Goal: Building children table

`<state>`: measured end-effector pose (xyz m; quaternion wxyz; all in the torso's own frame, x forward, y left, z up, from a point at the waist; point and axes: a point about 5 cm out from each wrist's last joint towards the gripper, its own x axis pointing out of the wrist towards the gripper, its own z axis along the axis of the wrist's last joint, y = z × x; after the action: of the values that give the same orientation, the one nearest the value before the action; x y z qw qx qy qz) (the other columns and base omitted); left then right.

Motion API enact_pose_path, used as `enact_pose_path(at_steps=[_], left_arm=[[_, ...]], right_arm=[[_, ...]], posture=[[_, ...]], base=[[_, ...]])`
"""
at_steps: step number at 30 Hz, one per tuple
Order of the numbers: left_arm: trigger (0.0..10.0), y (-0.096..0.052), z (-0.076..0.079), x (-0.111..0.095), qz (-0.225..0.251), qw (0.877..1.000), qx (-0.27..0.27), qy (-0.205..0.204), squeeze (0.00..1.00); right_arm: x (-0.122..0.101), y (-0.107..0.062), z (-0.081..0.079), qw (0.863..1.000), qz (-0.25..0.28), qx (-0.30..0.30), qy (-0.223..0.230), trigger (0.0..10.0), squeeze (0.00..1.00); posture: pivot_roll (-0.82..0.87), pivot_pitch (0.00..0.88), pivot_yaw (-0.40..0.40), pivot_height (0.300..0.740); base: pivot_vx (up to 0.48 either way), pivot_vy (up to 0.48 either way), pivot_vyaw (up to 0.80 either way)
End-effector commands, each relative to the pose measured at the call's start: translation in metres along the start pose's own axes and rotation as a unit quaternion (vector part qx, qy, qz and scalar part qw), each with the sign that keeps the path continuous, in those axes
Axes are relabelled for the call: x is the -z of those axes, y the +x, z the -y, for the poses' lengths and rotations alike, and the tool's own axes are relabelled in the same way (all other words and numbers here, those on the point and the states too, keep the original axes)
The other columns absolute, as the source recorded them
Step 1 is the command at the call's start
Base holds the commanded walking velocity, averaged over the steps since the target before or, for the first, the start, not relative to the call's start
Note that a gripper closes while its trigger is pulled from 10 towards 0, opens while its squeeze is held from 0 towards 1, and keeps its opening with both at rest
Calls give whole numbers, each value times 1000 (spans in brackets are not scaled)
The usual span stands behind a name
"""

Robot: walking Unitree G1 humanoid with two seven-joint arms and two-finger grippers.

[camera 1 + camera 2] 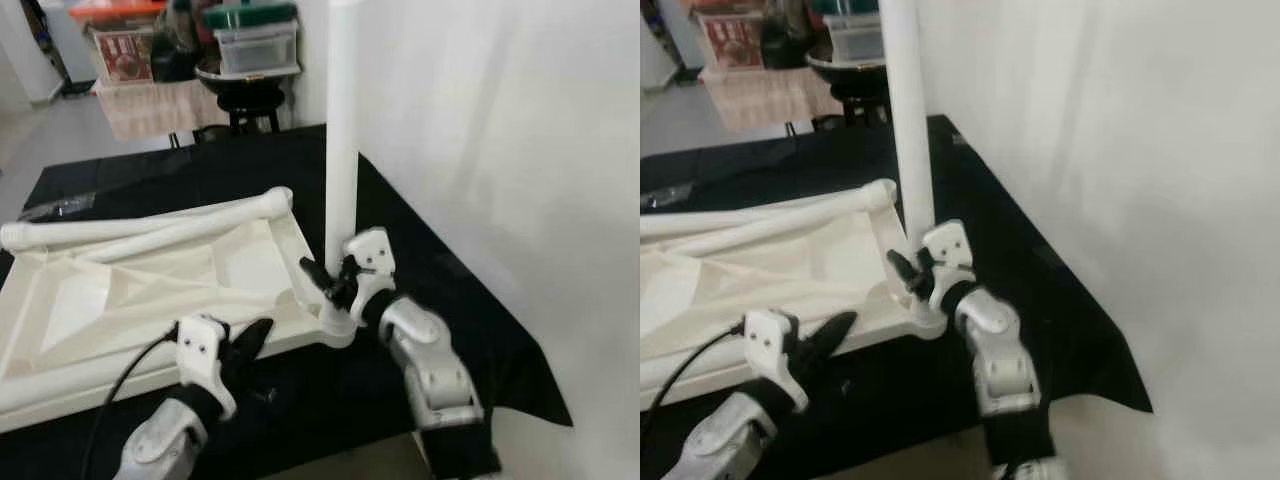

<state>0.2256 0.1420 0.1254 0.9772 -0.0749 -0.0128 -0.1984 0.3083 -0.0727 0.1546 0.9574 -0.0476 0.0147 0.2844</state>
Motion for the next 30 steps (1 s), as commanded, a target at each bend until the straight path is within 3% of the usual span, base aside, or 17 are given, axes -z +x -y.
enact_pose_path(at_steps=[1, 8, 9, 10, 11, 12, 13, 15, 17, 18, 19, 20, 23, 25, 30], left_arm=[[10000, -1, 0, 2, -8, 1000, 7, -3, 0], [10000, 0, 0, 2, -9, 1000, 5, -1, 0], [10000, 0, 0, 2, -9, 1000, 4, -2, 0], [10000, 0, 0, 3, -11, 1000, 5, -3, 0], [10000, 0, 0, 3, -12, 1000, 7, -5, 0], [10000, -1, 1, 4, -14, 1000, 8, -5, 0], [10000, -1, 1, 4, -14, 1000, 8, -5, 0], [10000, -1, 1, 4, -17, 1000, 9, -3, 0], [10000, -1, 1, 4, -17, 1000, 9, -3, 0], [10000, -2, 2, 5, -20, 1000, 9, 6, 0], [10000, -5, 5, 5, -25, 999, 15, 18, 0], [10000, -5, 5, 5, -25, 999, 15, 18, 0], [10000, -18, 18, 8, -45, 997, 50, 48, 0], [10000, -22, 21, 8, -46, 996, 57, 46, 0], [10000, -30, 25, 8, -41, 997, 59, 38, 0]], right_arm=[[16, -3, 5, 998, -50, 29, -6, 0, 0], [17, 5, -3, 997, -77, 31, -3, 353, 0], [14, 7, -4, 996, -79, 30, 7, 10000, 0], [8, 12, -3, 998, -66, -1, 22, 10000, 882], [3, 14, -3, 998, -55, -23, 31, 10000, 882], [-5, 19, -3, 996, -34, -77, 41, 10000, 1000], [-5, 19, -3, 996, -34, -77, 41, 10000, 1000], [-16, 22, -1, 988, 1, -148, 50, 10000, 1000], [-16, 22, -1, 988, 1, -148, 50, 10000, 1000], [-20, 23, 3, 978, 16, -201, 56, 10000, 1000], [-21, 23, 10, 964, 23, -260, 43, 10000, 0], [-21, 23, 10, 964, 23, -260, 43, 10000, 0], [-7, 17, 21, 911, -28, -409, 36, 10000, 0], [-4, 18, 23, 905, -44, -421, 39, 10000, 0], [-6, 35, 28, 919, -56, -389, 28, 10000, 0]], posture=[[2, 52, 8, 740], [13, 45, 7, 740], [14, 43, 8, 740], [15, 41, 10, 740], [15, 41, 10, 740], [14, 40, 12, 740], [14, 40, 12, 740], [14, 36, 15, 740], [14, 36, 15, 740], [16, 34, 14, 740], [17, 32, 14, 740], [17, 32, 14, 740], [32, 26, 10, 740], [32, 26, 10, 740], [52, 21, 3, 740]], base=[[0, 0, 0], [0, 0, 0], [0, 0, 0], [0, 0, 0], [0, 0, 0], [0, 0, 0], [0, 0, 0], [0, 0, 0], [0, 0, 0], [0, 0, 0], [0, 0, 0], [0, 0, 0], [0, 0, 0], [0, 0, 0], [0, 0, 0]])
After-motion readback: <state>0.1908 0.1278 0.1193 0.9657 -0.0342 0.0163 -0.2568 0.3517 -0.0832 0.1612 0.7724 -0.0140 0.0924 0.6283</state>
